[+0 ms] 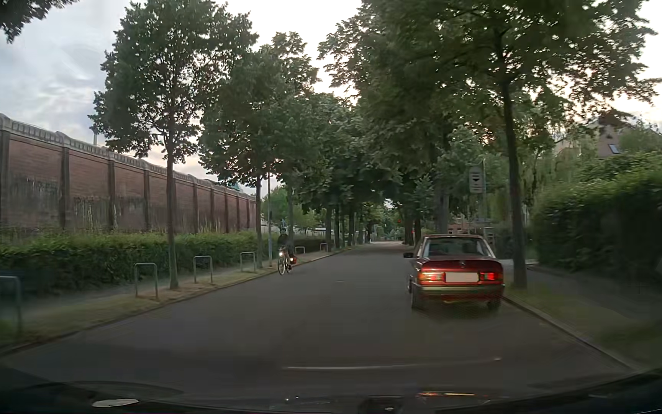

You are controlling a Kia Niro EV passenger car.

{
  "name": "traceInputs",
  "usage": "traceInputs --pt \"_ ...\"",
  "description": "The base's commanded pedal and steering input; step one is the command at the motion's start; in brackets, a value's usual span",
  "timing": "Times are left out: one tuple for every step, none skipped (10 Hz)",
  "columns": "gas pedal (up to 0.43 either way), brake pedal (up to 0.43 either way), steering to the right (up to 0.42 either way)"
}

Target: Follow the waypoints while adhering to traffic rules and regulations

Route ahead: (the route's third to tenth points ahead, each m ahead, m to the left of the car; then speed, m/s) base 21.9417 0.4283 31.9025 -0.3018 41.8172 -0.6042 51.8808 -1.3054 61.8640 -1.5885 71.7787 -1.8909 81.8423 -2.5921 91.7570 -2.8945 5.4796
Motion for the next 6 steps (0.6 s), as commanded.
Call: traceInputs --pt "0.008 0.0 -0.056" --pt "0.02 0.0 -0.056" --pt "0.028 0.0 -0.055" --pt "0.028 0.0 -0.049" --pt "0.028 0.0 -0.036" --pt "0.039 0.0 -0.024"
